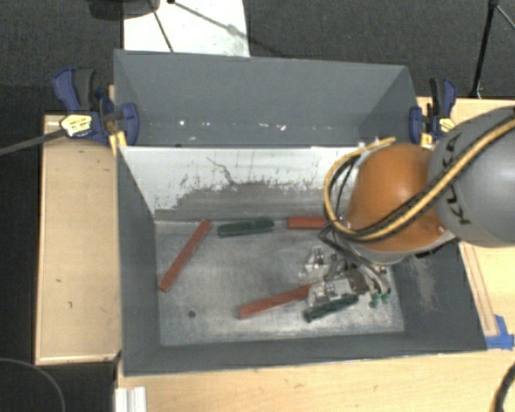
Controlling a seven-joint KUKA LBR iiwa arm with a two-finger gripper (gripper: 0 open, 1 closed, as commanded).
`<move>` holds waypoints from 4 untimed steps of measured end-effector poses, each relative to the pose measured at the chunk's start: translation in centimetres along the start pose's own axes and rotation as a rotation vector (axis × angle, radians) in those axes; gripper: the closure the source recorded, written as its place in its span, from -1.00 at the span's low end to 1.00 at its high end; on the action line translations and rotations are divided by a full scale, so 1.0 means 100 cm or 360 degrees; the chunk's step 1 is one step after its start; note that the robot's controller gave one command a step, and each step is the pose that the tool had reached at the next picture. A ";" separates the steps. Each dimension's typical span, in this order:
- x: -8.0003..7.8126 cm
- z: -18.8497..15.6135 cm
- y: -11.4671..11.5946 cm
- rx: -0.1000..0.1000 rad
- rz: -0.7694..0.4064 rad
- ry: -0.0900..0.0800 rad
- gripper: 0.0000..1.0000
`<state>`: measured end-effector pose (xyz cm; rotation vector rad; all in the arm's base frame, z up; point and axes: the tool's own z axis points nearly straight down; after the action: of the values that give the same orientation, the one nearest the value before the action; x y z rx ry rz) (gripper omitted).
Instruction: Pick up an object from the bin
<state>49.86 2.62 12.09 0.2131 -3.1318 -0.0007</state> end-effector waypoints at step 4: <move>-0.028 0.028 -0.038 -0.0001 -0.0373 -0.0010 1.00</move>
Offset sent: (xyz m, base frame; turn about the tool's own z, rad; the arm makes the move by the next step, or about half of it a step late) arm -0.0007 0.0543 0.0134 -0.3637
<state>53.14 -0.79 9.26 0.5789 -3.0913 -0.0030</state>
